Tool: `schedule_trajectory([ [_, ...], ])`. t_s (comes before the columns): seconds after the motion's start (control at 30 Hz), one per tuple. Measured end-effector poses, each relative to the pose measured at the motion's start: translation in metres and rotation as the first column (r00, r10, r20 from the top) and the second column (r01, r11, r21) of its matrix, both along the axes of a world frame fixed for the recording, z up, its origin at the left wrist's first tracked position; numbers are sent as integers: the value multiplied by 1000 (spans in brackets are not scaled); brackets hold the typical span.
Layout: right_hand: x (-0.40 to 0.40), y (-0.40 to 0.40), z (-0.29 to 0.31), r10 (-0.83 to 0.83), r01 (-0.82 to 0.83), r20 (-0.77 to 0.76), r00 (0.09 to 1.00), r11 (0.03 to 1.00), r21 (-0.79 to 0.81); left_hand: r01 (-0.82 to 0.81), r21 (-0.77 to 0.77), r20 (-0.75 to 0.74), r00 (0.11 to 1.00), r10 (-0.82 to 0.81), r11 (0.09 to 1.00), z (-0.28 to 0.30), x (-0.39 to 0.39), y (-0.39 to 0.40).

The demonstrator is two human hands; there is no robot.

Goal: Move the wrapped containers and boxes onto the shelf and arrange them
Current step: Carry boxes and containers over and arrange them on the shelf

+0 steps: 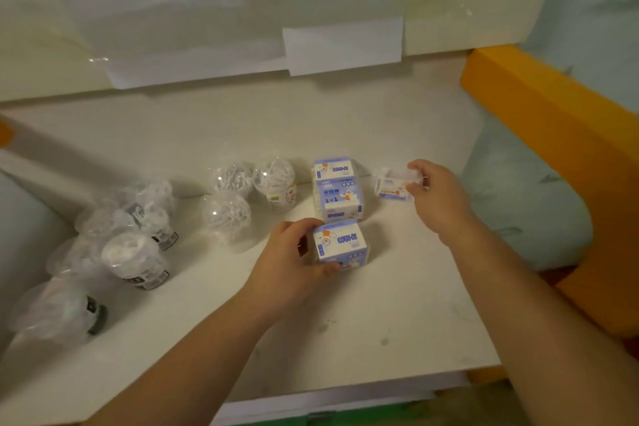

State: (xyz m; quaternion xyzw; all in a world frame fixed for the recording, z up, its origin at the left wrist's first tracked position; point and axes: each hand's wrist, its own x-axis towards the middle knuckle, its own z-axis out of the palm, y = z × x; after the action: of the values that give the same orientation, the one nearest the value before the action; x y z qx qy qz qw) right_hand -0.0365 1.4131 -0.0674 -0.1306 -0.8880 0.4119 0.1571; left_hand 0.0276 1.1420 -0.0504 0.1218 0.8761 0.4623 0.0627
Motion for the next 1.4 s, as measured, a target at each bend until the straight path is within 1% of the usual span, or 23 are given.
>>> schedule_trajectory([
  [0.2, -14, 4, -5, 2, -2, -3, 1000, 1000, 25, -6, -25, -23, 1000, 5, 1000, -7, -3, 4],
  [0.33, -20, -2, -5, 0, 0, -14, 1000, 1000, 17, 30, -42, -12, 999, -30, 999, -7, -7, 6],
  [0.47, -25, -8, -6, -6, 5, -45, 999, 1000, -5, 51, -102, -20, 998, -54, 993, -6, -10, 5],
  [0.6, -28, -15, -6, -33, 33, -62, 998, 999, -1, 52, -101, -57, 997, -58, 994, -1, -8, 7],
  [0.77, -31, -20, -5, -45, 44, -71, 996, 999, -19, 92, -187, 3, 996, -93, 978, 9, -11, 2],
  [0.9, -32, -22, -4, -57, 56, -87, 995, 998, -17, 88, -191, 15, 996, -87, 978, 17, -10, 3],
  [0.97, -33, -22, -5, -62, 61, -91, 994, 998, -20, 54, -162, 62, 997, -45, 985, 21, -9, 3],
  [1.07, -31, -23, -4, -63, 61, -90, 994, 998, -27, -20, -61, 224, 974, 33, 998, 30, -10, 3],
  [1.17, -28, -24, -4, -63, 62, -81, 995, 998, -21, -20, -37, 324, 946, 31, 999, 34, -13, 4],
  [1.3, -25, -24, -2, -66, 64, -91, 994, 998, -14, -47, -14, 465, 884, 48, 999, 32, -15, 6],
  [1.4, -20, -22, 1, -85, 85, -104, 991, 996, -6, -132, 48, 569, 818, 81, 990, 33, -17, 8],
])
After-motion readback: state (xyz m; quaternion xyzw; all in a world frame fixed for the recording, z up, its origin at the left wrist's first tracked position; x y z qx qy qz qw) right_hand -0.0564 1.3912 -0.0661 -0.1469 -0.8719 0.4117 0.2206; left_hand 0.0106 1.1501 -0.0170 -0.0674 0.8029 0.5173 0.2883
